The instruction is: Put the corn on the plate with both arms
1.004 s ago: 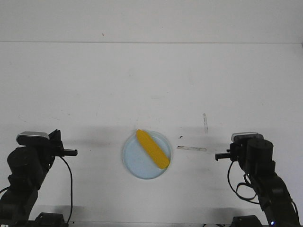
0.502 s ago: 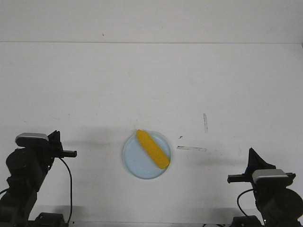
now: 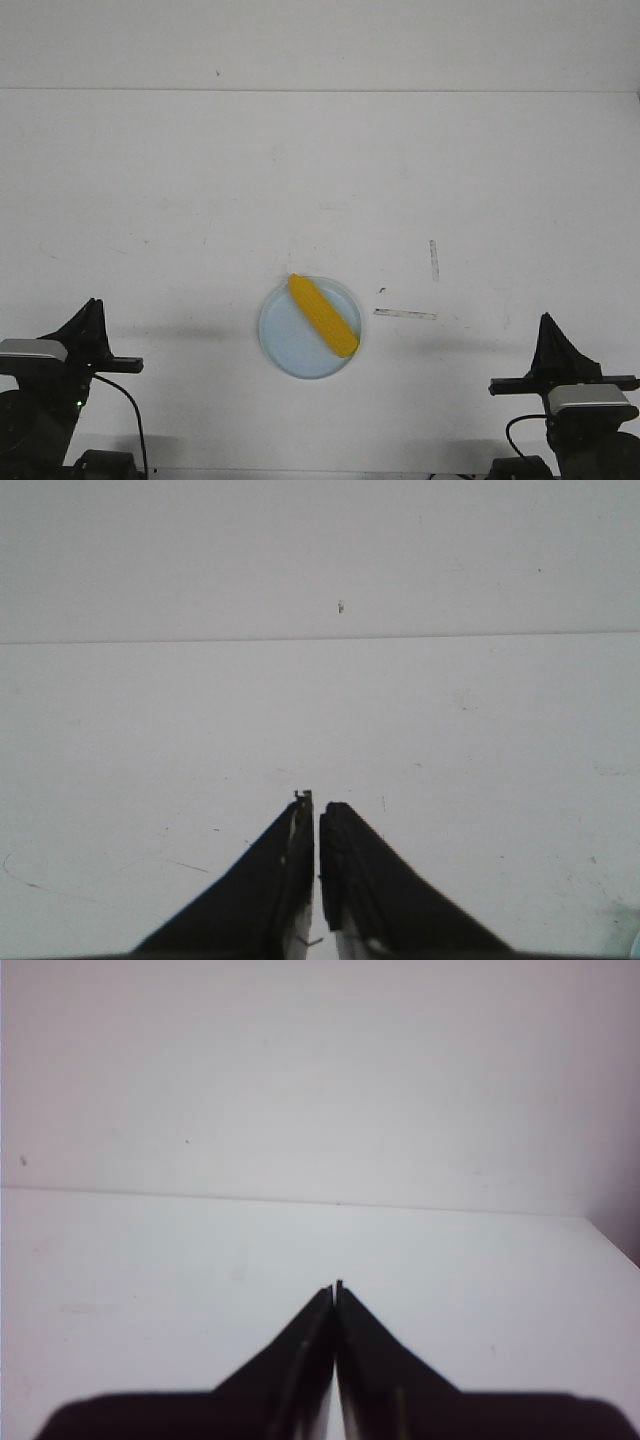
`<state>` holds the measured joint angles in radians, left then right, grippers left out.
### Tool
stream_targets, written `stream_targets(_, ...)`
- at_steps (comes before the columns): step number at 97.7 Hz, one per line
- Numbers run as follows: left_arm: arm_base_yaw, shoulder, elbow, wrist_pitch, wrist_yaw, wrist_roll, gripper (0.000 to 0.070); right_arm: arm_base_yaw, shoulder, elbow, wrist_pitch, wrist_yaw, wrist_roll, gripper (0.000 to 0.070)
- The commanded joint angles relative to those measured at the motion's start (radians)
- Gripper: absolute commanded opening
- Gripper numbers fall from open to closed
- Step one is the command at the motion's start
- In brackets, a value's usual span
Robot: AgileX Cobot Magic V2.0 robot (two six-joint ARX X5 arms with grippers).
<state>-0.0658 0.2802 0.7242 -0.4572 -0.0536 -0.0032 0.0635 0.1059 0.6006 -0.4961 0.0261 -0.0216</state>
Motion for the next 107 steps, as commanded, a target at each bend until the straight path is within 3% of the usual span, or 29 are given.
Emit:
stream_targets(1, 0.0, 0.0, 0.006, 0.01, -0.002, -0.009, 0.0, 0.001, -0.003, 0.009, 0.01, 0.0, -0.002, 0.0002)
stream_targets(75, 0.003, -0.008, 0.001, 0.008, -0.024, -0.009, 0.0, 0.001, -0.003, 0.009, 0.01, 0.0, -0.002, 0.0002)
stream_targets(107, 0.073, -0.128, -0.285, 0.188, 0.005, -0.009, 0.0, 0.001, -0.003, 0.009, 0.01, 0.0, -0.002, 0.0002)
